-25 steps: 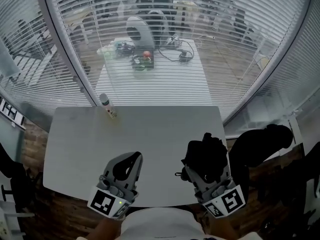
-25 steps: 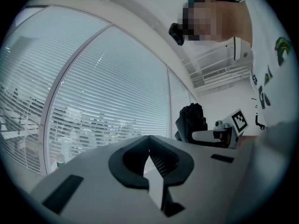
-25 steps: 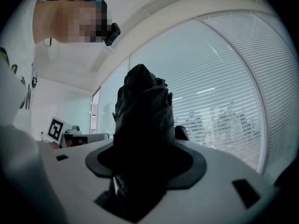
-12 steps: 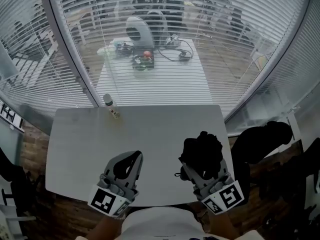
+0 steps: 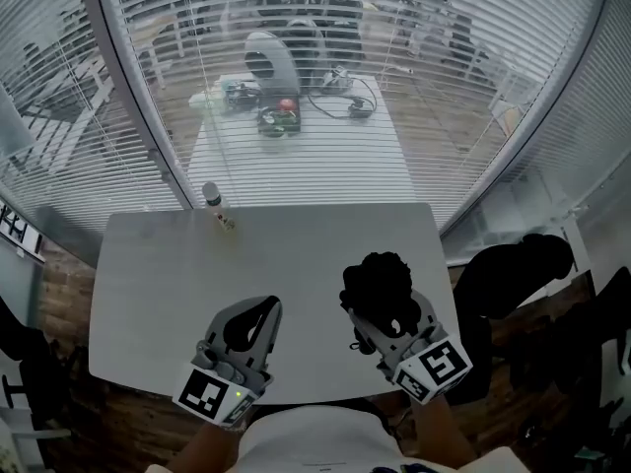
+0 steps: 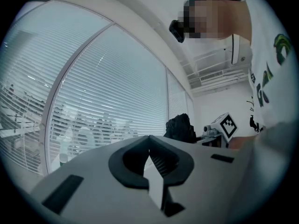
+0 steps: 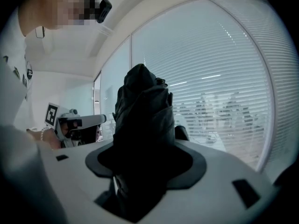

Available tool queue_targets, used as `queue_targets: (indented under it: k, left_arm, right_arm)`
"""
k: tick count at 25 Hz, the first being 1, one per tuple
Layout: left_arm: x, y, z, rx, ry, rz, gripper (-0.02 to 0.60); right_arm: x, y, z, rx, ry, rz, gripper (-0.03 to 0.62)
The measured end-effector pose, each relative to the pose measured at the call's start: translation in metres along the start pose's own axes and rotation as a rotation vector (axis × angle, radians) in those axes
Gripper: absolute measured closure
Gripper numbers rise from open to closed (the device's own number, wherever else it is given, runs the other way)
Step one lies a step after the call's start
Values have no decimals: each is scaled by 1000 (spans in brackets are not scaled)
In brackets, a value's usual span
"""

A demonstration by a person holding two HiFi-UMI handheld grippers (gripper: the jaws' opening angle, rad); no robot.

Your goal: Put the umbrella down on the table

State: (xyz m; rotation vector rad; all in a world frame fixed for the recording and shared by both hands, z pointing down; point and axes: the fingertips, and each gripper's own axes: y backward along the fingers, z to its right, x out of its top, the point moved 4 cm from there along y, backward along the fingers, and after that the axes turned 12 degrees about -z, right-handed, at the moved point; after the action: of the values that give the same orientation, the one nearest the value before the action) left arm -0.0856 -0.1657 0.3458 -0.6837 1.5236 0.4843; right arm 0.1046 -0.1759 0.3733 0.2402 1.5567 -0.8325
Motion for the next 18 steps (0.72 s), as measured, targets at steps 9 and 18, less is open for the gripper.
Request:
queue_targets:
  k: [9, 18]
  left_arm:
    - [-2, 4, 0, 2, 9, 1, 569]
    - [-3, 4, -4, 13, 6, 1, 569]
  right_arm:
    - [-26, -26, 5, 23, 59, -177, 327]
    - [-55, -59, 2, 33, 242, -337, 327]
